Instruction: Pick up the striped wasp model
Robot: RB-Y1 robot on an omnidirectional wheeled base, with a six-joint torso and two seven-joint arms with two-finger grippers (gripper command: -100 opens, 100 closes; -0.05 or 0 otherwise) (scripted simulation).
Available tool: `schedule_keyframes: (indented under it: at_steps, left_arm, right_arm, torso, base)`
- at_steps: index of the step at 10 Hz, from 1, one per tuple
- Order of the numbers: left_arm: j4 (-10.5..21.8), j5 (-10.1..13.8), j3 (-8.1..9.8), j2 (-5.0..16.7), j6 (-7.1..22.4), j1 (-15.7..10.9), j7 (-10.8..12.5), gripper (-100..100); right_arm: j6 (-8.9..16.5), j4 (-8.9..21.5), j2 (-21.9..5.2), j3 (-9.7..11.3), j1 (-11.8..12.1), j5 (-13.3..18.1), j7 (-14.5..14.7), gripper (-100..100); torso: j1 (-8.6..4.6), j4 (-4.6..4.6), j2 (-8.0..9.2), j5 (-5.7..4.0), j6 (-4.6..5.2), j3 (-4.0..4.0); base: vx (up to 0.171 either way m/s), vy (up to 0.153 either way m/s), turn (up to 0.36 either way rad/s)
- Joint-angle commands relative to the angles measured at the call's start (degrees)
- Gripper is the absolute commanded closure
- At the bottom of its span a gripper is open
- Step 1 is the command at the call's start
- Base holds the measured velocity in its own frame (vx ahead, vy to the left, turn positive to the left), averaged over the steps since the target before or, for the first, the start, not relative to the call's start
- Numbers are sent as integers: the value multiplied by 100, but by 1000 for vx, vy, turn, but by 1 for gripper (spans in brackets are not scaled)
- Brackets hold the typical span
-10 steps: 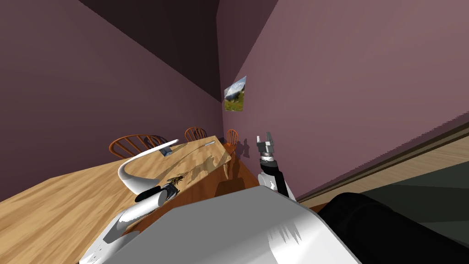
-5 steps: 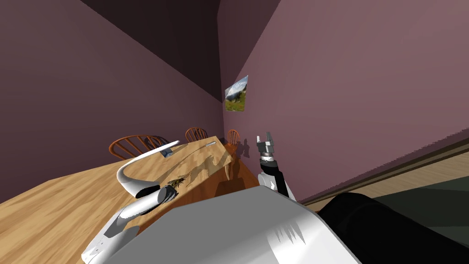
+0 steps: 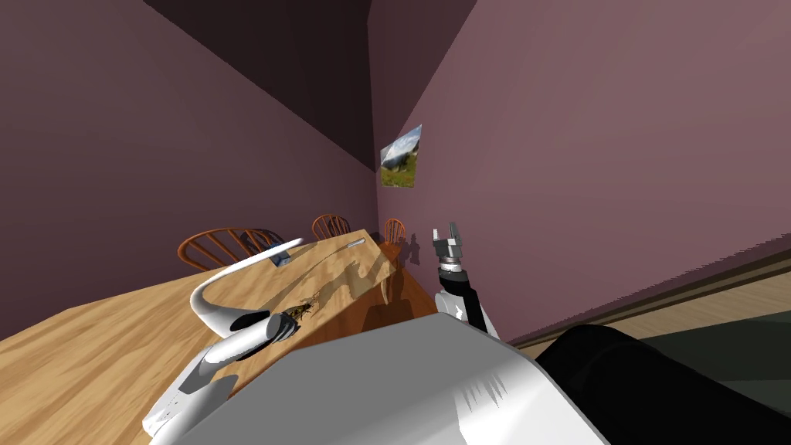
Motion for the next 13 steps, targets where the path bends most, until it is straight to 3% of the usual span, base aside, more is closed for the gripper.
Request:
schedule_keyframes:
  at_steps: [1, 4, 5, 6, 10, 11, 12, 13]
  left_arm:
    - [215, -72, 8, -33, -160, -85, 19, -100]
    - [535, -165, 25, -74, -379, -204, 39, -100]
    - [458, -134, 23, -65, -329, -163, 27, -100]
    - [470, -138, 24, -66, -347, -166, 28, 100]
    - [469, -137, 24, -66, -345, -166, 28, 100]
    - [469, -137, 24, -66, -345, -166, 28, 0]
    - [358, -200, 7, 88, -308, -396, 75, -100]
    - [345, -224, -11, 130, -281, -477, 98, -100]
  right_arm:
    - [0, 0, 0, 0, 0, 0, 0, 0]
    - [0, 0, 0, 0, 0, 0, 0, 0]
    - [0, 0, 0, 0, 0, 0, 0, 0]
    - [0, 0, 0, 0, 0, 0, 0, 0]
    - [0, 0, 0, 0, 0, 0, 0, 0]
    - [0, 0, 0, 0, 0, 0, 0, 0]
    - [0, 0, 0, 0, 0, 0, 0, 0]
    - [0, 0, 0, 0, -1, 0, 0, 0]
  torso:
    - [0, 0, 0, 0, 0, 0]
    - [4, 1, 5, 1, -1, 3]
    - [2, 1, 5, 0, -1, 3]
    - [-2, 1, 4, -1, -2, 3]
    - [-6, 1, 2, -2, -2, 2]
    - [-7, 1, 2, -2, -2, 2]
    - [-7, 1, 2, -2, -2, 2]
    - [-9, 8, 39, -3, 0, 21]
  base:
    - [-8, 27, -74]
    - [-10, 25, -36]
    - [-4, 9, -10]
    - [0, 0, 0]
    - [0, 0, 0]
    - [0, 0, 0]
    - [-140, -7, 36]
    - [-205, -13, 13]
